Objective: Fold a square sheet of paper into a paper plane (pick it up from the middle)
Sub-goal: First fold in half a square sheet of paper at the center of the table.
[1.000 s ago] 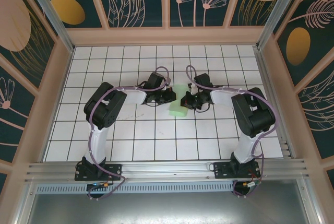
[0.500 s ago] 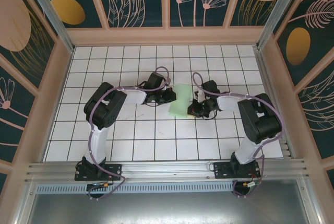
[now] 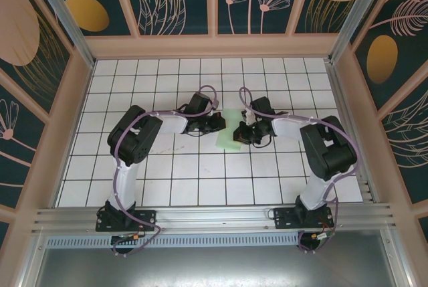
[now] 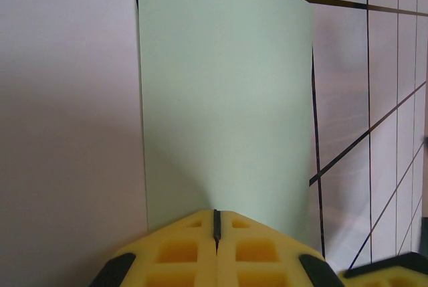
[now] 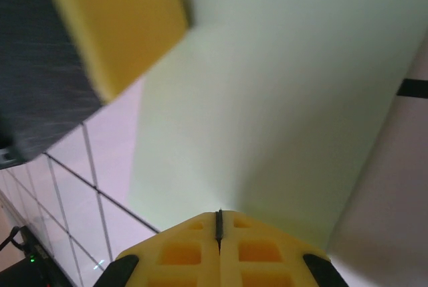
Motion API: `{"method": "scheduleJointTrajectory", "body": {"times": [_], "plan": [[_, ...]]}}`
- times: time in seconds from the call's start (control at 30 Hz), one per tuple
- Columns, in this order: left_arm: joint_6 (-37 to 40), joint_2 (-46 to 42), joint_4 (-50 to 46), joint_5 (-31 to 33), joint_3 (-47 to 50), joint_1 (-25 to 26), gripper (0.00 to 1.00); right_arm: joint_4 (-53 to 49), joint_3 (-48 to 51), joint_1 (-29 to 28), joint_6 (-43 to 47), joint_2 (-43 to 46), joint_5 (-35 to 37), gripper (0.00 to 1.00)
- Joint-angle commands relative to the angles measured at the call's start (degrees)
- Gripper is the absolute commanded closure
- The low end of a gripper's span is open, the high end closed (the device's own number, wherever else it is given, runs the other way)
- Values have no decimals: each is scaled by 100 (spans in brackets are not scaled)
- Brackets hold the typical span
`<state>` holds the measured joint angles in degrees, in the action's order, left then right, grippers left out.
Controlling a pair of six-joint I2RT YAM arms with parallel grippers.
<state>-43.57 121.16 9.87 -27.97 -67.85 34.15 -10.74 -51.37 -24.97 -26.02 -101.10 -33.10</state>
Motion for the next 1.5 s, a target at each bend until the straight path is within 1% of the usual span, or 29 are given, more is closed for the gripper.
{"method": "scheduleJointTrajectory", "body": {"times": [0.0,0.13,0.3,0.43,0.53,0.63,0.77,0.87,1.0,1.1,1.13,1.2,1.27,1.33,1.47], "plan": [[94,610,-1650,801,484,-53,100,-95,93,-51,19,-127,-102,100],[85,619,-1646,815,492,-52,100,-314,517,-28,153,120,-74,100],[94,577,-1656,830,484,-62,100,-655,999,-1,237,650,-83,100],[80,376,-1699,852,440,-68,100,-903,852,96,258,1067,76,100],[0,8,-1673,916,469,-104,100,-791,510,163,128,1272,197,100],[-258,-590,-1533,1332,700,-144,100,-595,167,158,-10,1141,359,100],[-720,-1448,-1189,1806,1176,-220,100,-145,-208,102,-283,694,386,100],[-1020,-1959,-932,1970,1599,-260,100,60,-564,-25,-414,274,402,100],[-1046,-2387,-580,1766,1752,-320,100,322,-913,-296,-567,-238,256,100],[-902,-2560,-277,1481,1682,-356,100,420,-1090,-434,-652,-556,243,100],[-816,-2552,-162,1327,1635,-358,98,440,-1134,-438,-710,-631,242,100],[-657,-2435,-81,1002,1451,-357,93,553,-1115,-430,-838,-691,262,100],[-609,-2193,48,675,1284,-360,91,656,-1086,-404,-999,-761,330,100],[-622,-1947,191,430,1246,-357,89,798,-1032,-370,-1174,-799,322,100],[-578,-1386,178,18,684,-358,89,1016,-920,-324,-1393,-859,289,100]]}}
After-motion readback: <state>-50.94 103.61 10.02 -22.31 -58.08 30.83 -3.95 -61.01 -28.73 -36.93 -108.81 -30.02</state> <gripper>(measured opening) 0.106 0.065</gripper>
